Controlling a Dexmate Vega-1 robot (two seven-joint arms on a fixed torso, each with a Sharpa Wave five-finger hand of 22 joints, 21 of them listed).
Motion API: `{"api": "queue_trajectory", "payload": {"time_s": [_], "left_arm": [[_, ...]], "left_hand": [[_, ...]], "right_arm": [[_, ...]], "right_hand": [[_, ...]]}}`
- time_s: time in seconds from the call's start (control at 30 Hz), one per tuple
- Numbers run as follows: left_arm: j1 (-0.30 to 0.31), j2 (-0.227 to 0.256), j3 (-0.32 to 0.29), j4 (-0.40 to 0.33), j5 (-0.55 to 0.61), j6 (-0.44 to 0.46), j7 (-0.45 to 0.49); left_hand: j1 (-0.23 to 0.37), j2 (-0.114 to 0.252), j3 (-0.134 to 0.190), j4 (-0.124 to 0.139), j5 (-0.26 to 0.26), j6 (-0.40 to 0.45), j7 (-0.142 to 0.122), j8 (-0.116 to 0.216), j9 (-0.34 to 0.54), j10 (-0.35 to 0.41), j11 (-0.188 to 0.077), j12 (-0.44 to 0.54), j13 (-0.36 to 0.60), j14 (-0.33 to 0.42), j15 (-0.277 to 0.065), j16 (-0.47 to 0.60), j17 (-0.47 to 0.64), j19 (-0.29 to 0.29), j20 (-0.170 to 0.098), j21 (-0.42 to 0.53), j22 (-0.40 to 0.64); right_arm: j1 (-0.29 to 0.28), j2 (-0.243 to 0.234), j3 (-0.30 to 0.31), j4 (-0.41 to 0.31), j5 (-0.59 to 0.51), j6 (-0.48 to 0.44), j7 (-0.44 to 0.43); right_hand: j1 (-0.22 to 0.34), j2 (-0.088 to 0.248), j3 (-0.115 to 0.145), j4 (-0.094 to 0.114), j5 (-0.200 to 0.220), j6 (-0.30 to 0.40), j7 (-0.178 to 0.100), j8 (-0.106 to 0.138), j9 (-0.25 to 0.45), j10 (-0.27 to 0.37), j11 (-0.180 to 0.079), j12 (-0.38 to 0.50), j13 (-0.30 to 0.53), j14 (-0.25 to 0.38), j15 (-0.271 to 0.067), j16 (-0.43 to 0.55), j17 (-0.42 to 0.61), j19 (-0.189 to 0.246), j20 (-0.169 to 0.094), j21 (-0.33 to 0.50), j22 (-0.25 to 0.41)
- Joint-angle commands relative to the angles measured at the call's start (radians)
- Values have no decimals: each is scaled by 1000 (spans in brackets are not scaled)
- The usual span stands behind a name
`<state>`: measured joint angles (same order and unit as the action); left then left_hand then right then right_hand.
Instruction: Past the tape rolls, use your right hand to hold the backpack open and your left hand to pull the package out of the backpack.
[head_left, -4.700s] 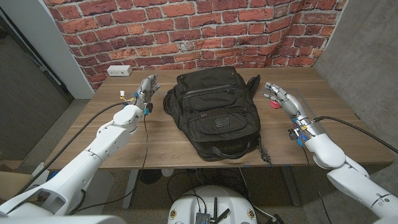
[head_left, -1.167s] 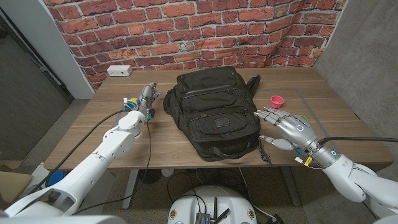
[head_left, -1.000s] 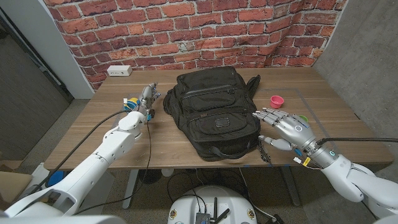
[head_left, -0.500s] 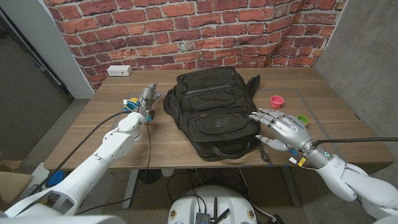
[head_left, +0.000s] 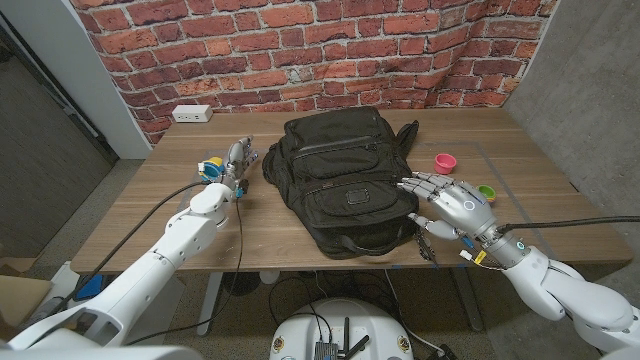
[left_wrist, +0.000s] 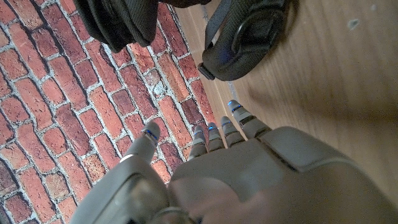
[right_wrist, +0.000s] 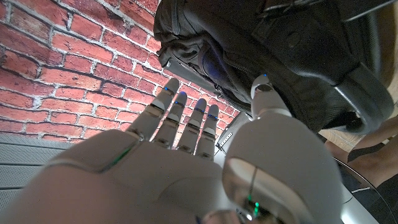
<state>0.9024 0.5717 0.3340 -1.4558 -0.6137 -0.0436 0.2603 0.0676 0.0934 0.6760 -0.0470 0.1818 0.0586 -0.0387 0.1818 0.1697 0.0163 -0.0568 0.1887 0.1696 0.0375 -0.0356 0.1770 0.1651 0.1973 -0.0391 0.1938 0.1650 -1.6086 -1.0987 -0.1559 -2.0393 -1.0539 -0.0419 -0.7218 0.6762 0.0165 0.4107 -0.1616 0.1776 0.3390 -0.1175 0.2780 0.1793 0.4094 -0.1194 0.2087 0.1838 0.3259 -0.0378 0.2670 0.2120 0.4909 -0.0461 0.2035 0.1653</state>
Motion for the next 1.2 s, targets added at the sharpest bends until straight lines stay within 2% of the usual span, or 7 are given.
{"api": "queue_trajectory", "payload": {"time_s": [0.03,0.2,0.4,0.8,0.97,1.2], "left_arm": [[-2,-10,1,23,-2,-15,-6],[-10,-17,5,40,-3,-22,-14],[-8,-18,3,43,-4,-27,-12],[-14,-15,5,45,-6,-17,-15],[-23,-16,7,52,-3,-23,-22],[-43,-25,16,71,7,-40,-37]], "left_hand": [[-10,56,11,-1,-3,8,0,2,6,9,-2,0,3,8,-24,-1,3,7,-52,-1,5],[-11,56,12,-1,-3,8,0,2,6,9,-2,0,3,9,-24,-1,3,7,-52,-1,5],[-11,57,13,-1,-3,8,0,1,6,10,-2,0,3,9,-24,-1,3,7,-52,-1,5],[-13,57,15,-1,-3,9,0,1,6,10,-1,0,3,9,-22,-1,4,7,-52,-1,5],[-13,58,16,0,-3,9,0,1,6,10,-1,0,3,9,-23,-1,4,7,-51,-1,5],[-14,58,17,0,-3,9,1,1,6,10,-2,-1,3,9,-23,-1,4,7,-52,-1,5]], "right_arm": [[58,-35,-60,2,20,-21,-20],[90,-43,-91,10,24,-12,-34],[122,-49,-125,16,23,-11,-41],[183,-57,-183,25,15,-20,-35],[203,-59,-198,28,17,-23,-39],[221,-58,-212,35,17,-31,-63]], "right_hand": [[-3,21,-1,9,-2,20,-8,4,4,23,-3,7,4,21,-105,15,7,17,-60,6,3],[1,41,-3,10,-1,52,-16,9,4,64,-13,13,4,56,-123,33,15,41,-73,8,4],[35,79,4,0,1,95,-34,14,5,108,-38,13,5,98,-158,57,26,69,-100,10,4],[70,112,-5,-3,-2,175,-55,25,3,185,-53,17,5,158,-180,97,50,102,-127,11,6],[67,143,-9,13,-2,233,-66,32,1,230,-62,20,6,195,-178,120,66,126,-139,16,8],[27,170,14,47,3,319,-82,36,1,328,-67,32,11,282,-184,131,72,169,-154,29,14]]}}
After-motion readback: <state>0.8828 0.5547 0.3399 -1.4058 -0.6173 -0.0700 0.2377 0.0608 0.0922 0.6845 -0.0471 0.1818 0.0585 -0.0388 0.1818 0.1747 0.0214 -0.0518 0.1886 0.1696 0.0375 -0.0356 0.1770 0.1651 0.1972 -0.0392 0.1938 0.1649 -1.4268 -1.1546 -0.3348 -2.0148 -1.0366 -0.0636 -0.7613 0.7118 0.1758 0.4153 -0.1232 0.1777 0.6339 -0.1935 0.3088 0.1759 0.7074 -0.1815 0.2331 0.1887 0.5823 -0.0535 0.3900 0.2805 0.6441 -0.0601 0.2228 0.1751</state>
